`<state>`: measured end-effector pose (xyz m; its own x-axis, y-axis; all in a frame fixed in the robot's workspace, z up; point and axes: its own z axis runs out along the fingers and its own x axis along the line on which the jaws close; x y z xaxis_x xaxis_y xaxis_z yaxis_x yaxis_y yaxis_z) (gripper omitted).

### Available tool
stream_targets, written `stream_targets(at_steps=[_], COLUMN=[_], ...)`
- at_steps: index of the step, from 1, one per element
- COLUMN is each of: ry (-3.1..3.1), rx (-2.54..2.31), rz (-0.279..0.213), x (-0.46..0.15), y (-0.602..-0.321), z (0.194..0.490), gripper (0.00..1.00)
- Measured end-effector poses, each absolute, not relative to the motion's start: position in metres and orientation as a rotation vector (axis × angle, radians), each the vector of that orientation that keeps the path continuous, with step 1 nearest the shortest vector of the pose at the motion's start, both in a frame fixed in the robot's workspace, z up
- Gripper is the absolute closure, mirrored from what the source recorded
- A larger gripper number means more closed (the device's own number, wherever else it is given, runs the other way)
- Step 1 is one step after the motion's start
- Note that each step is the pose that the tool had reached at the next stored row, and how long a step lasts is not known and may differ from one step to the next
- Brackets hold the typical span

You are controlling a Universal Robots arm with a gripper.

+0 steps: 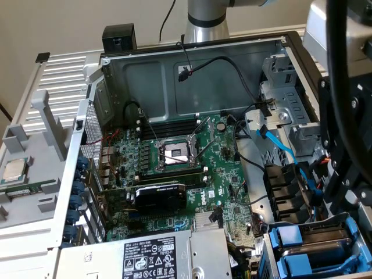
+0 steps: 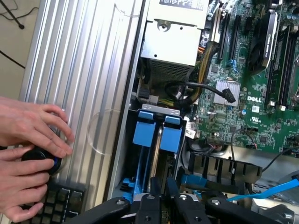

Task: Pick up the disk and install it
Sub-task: 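Insert the first disk wire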

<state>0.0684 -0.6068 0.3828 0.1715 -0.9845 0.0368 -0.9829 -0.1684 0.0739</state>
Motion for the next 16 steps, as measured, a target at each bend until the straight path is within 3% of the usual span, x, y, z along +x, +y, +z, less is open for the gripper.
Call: stream_targets(at_steps=[8,14,16], ry=[-1.95,-1.944,-1.944], rx=[2.318,2.311,2.311], rz=[-0.071,-0.073,-0.073], x=[0.0755,0.0768,0.0769], y=[-0.6047,-0.603,-0.6027], z=[0.3828,0.3823,0.3822], gripper=[0.83,0.83,0.75])
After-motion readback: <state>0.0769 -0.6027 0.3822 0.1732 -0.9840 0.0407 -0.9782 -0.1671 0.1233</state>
